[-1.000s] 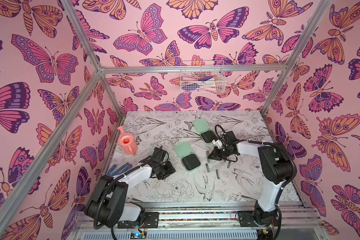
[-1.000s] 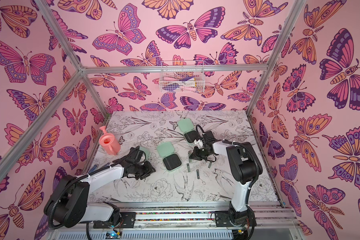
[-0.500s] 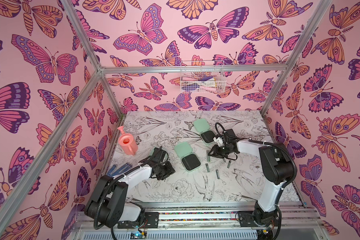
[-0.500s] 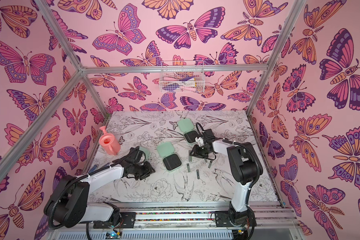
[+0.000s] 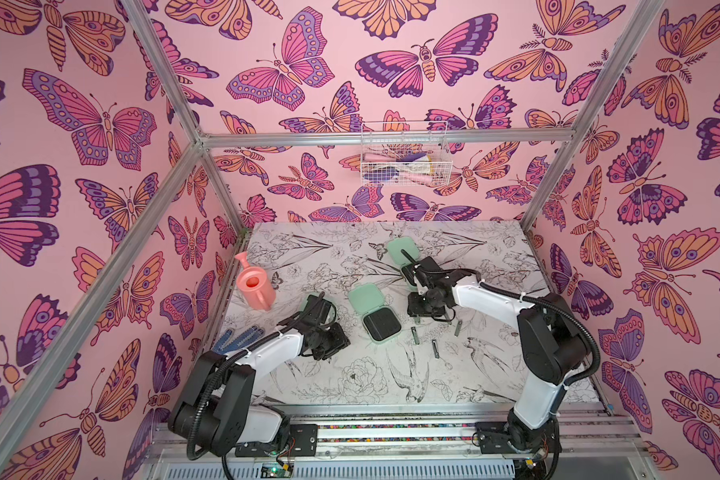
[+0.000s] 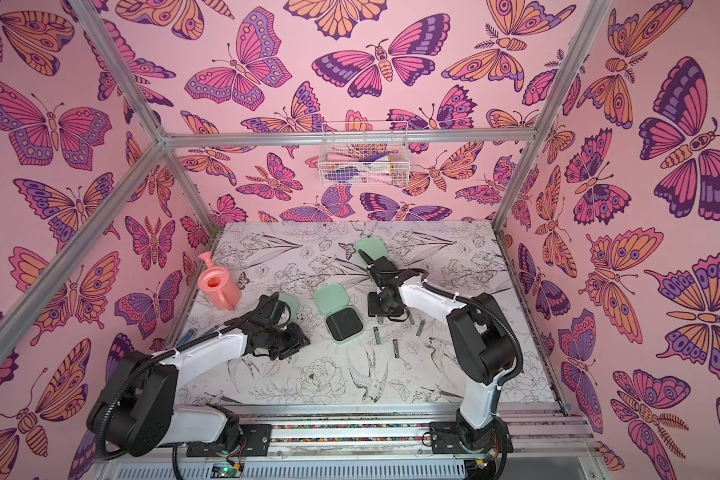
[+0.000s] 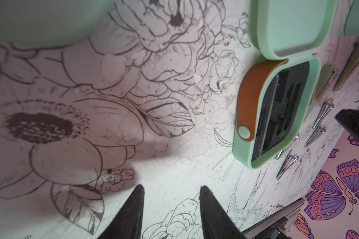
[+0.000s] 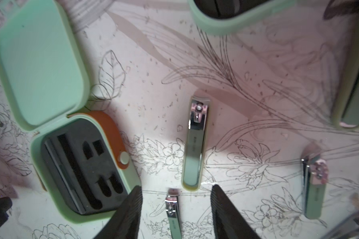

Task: Organize nail clipper sets
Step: Pick up the nail clipper from the center of the board.

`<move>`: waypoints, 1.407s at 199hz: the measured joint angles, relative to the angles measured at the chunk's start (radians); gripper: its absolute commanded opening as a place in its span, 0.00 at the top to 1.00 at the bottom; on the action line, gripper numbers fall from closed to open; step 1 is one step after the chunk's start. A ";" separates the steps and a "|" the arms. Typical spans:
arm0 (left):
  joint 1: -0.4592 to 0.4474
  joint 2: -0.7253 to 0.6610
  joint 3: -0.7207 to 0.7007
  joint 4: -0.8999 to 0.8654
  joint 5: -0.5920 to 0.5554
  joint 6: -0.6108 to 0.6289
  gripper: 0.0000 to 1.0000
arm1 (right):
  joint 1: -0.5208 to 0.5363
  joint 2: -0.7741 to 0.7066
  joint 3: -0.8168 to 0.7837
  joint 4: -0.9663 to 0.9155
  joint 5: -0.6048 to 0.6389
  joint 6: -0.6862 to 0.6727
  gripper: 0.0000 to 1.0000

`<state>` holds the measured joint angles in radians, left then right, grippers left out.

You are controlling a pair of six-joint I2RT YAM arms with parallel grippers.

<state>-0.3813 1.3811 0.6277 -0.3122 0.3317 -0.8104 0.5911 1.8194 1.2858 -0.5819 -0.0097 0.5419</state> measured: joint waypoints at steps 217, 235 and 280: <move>0.002 -0.011 -0.006 0.001 -0.007 0.006 0.54 | 0.045 0.179 0.131 -0.087 0.214 0.038 0.61; 0.002 -0.011 -0.006 0.001 -0.007 0.006 0.54 | 0.041 0.179 0.120 -0.078 0.202 0.038 0.64; 0.002 -0.011 -0.006 0.001 -0.007 0.006 0.54 | 0.032 0.179 0.098 -0.058 0.184 0.039 0.69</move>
<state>-0.3798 1.3697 0.6220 -0.3111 0.3248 -0.8047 0.6231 1.9980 1.3842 -0.6399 0.1745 0.5804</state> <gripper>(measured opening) 0.464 0.319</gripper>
